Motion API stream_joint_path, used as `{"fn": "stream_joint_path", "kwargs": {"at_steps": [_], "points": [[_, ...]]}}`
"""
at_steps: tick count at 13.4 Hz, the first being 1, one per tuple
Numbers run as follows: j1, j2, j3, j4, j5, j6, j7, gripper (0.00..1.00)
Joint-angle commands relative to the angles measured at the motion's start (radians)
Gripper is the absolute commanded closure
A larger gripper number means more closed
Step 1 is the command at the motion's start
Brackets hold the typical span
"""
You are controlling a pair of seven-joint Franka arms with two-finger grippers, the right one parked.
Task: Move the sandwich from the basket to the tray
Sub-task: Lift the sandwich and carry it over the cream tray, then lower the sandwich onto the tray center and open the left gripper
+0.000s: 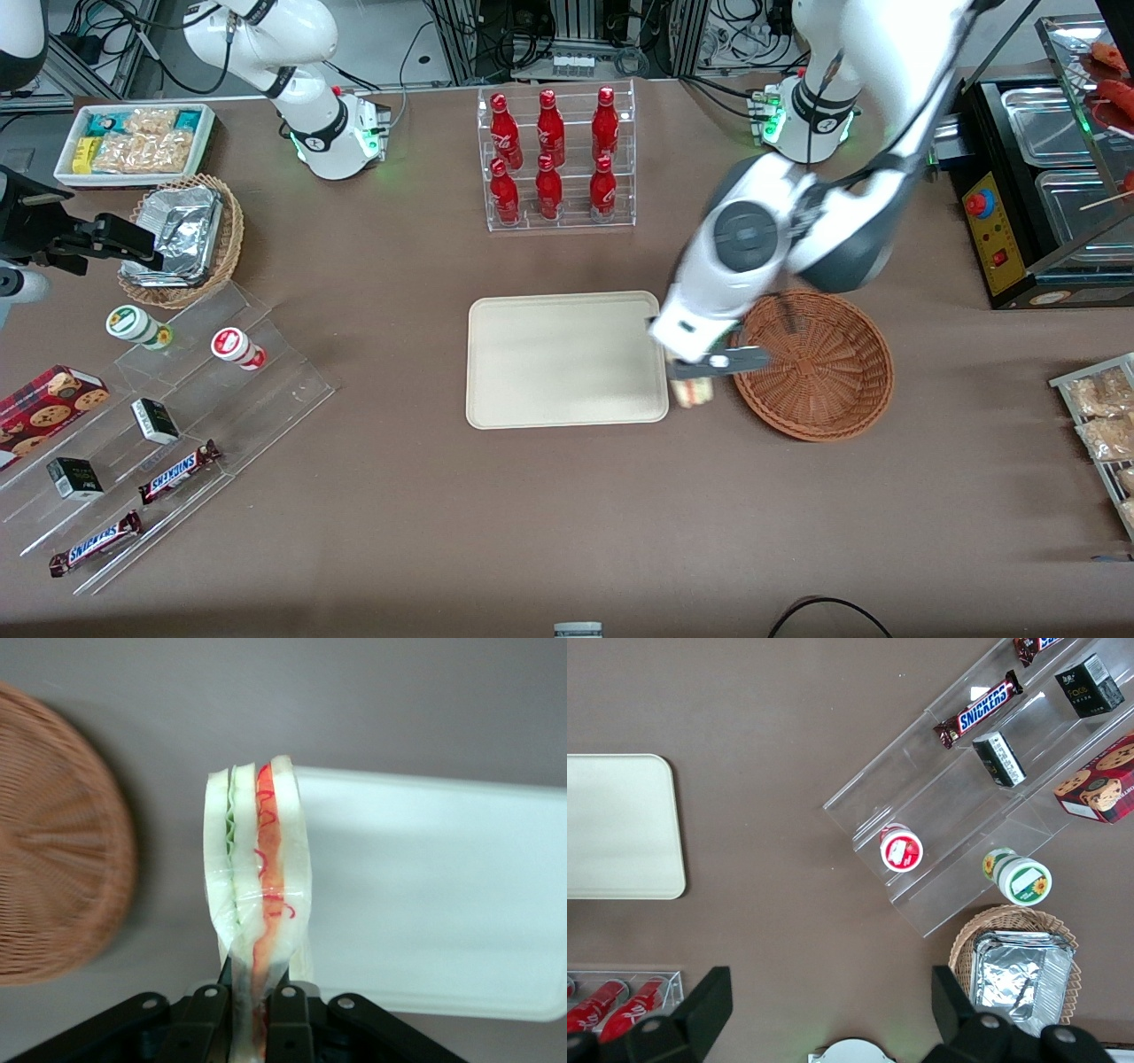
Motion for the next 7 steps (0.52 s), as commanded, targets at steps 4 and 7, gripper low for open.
{"fn": "stream_joint_path", "kwargs": {"at_steps": [4,7], "points": [[-0.159,0.224,0.006,0.207,0.056,0.043,-0.057,1.00],[-0.188,0.276,0.008,0.210,0.058,0.094,-0.058,1.00]]}}
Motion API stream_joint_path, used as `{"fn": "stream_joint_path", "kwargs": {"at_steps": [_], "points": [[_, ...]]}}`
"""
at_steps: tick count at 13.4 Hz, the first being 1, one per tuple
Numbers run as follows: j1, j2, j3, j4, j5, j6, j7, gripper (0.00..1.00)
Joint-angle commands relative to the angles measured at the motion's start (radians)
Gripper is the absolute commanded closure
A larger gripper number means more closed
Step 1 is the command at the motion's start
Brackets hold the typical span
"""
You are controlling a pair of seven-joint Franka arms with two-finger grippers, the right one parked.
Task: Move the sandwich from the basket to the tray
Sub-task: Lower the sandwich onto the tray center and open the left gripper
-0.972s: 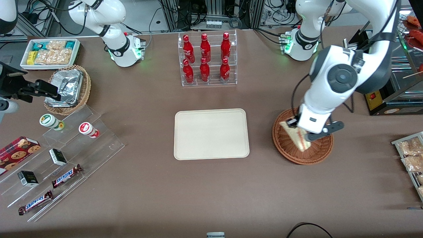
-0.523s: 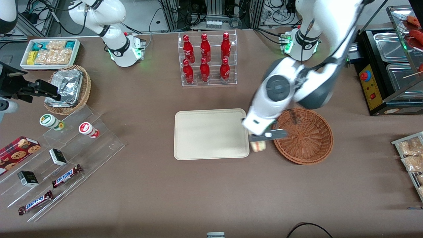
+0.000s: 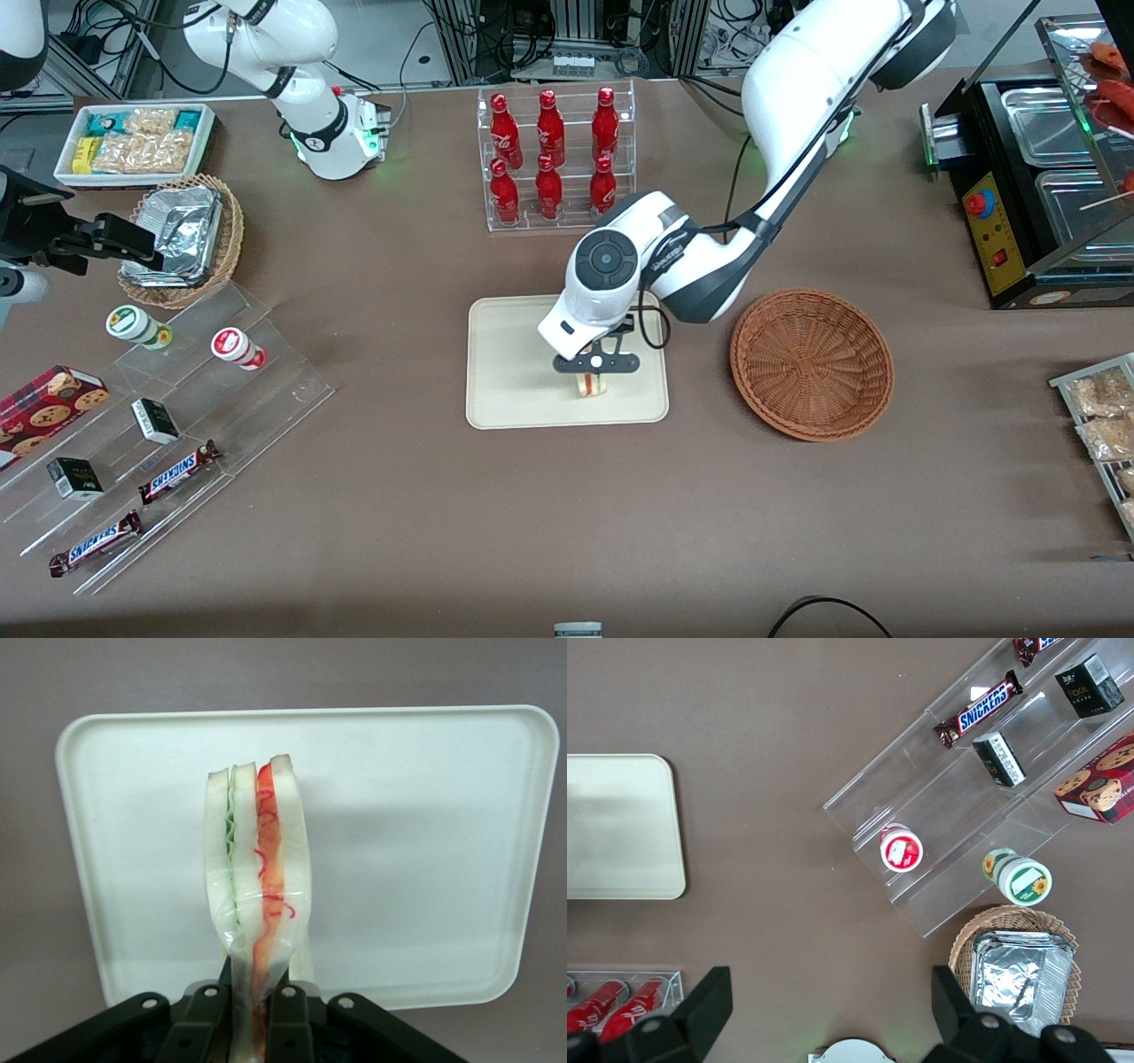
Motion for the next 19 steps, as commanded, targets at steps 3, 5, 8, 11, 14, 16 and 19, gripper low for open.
{"fn": "stream_joint_path", "kwargs": {"at_steps": [3,5,8,11,14,16,19], "points": [[-0.061,0.088,0.009,0.045,0.067,0.079,-0.021,1.00],[-0.078,0.106,0.009,0.044,0.076,0.082,-0.022,1.00],[-0.081,0.116,0.009,0.044,0.075,0.080,-0.022,0.78],[-0.078,0.106,0.011,0.040,0.076,0.077,-0.028,0.00],[-0.062,0.059,0.011,0.033,0.064,0.054,-0.031,0.00],[-0.054,0.013,0.011,0.034,0.061,-0.022,-0.037,0.00],[0.009,-0.082,0.005,0.031,0.059,-0.119,-0.082,0.00]]}}
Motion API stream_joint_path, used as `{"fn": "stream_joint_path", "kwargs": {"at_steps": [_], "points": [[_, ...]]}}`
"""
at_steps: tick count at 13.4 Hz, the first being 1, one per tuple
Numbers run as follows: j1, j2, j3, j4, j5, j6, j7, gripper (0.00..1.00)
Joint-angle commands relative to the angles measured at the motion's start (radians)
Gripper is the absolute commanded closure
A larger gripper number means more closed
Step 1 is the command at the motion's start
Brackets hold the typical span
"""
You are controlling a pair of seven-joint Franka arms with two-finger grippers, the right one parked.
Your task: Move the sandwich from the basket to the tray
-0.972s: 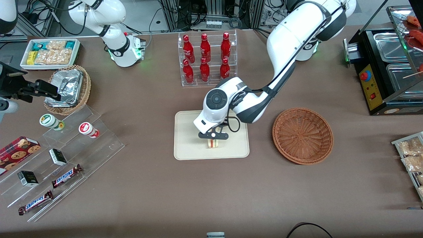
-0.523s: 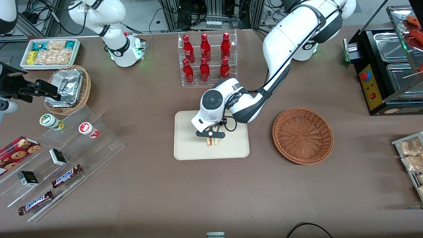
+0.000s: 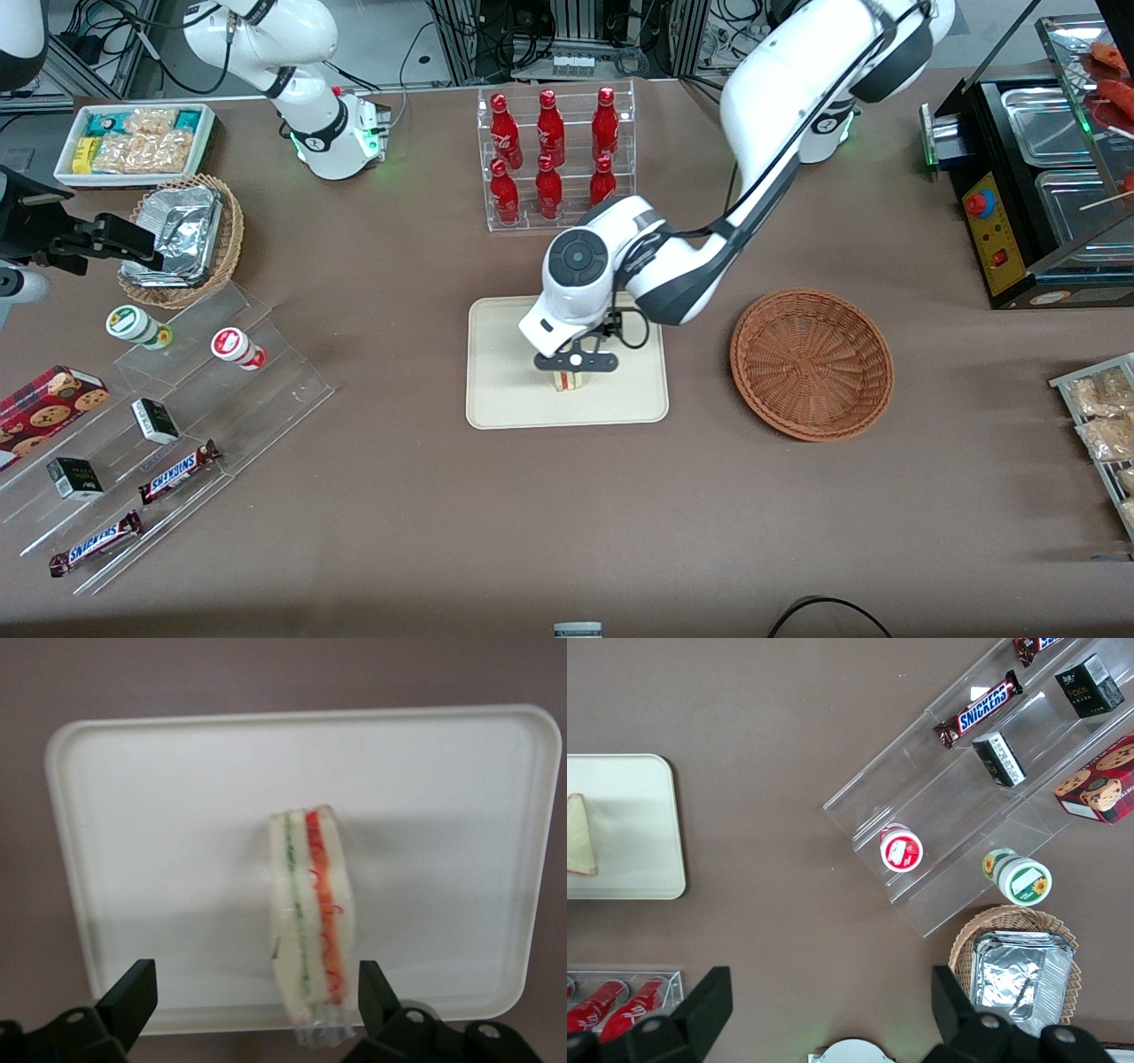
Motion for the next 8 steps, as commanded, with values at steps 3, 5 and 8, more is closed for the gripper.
{"fn": "stream_joint_path", "kwargs": {"at_steps": [3,5,8], "points": [[0.125,-0.188,0.001,-0.036,-0.038,-0.088,-0.018,0.00],[0.211,-0.269,-0.002,-0.040,-0.057,-0.142,-0.015,0.00],[0.329,-0.369,-0.002,-0.042,-0.106,-0.284,0.133,0.00]]}}
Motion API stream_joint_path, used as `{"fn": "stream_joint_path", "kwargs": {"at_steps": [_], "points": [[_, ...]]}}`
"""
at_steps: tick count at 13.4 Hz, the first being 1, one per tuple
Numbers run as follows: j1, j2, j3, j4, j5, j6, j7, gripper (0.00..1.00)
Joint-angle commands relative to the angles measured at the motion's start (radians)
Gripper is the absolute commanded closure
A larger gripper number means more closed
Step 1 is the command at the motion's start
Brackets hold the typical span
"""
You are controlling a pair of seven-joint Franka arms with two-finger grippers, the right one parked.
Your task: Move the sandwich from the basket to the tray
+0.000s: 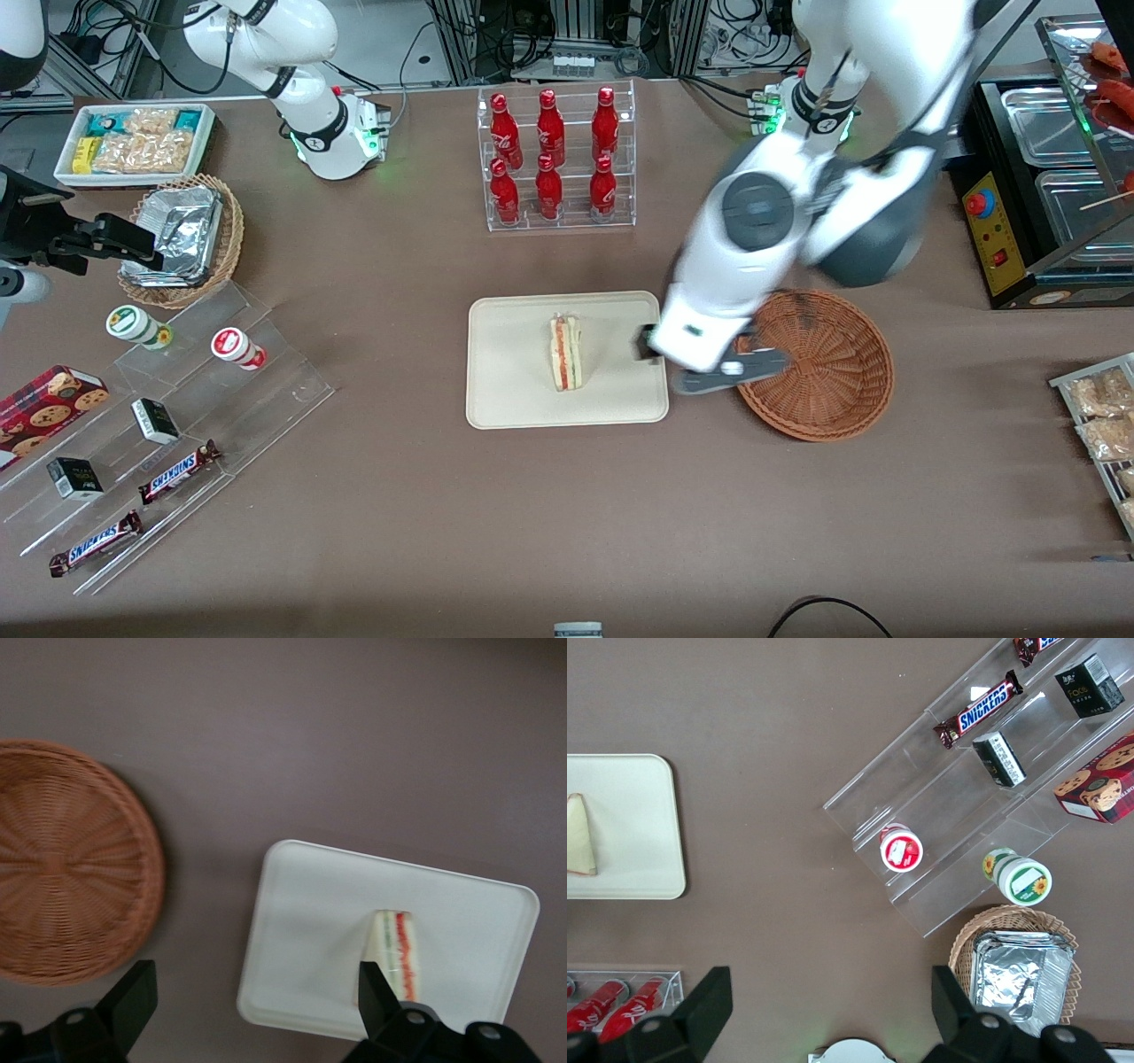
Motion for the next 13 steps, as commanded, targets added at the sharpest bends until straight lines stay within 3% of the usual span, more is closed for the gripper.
{"fn": "stream_joint_path", "kwargs": {"at_steps": [1,7,11,13], "points": [[0.096,-0.109,-0.005,-0.046,-0.047,-0.115,0.130,0.00],[0.287,-0.348,0.006,-0.257,-0.099,-0.146,0.469,0.00],[0.175,-0.456,0.220,-0.368,-0.114,-0.140,0.599,0.00],[0.155,-0.485,0.277,-0.390,-0.117,-0.141,0.659,0.00]]}}
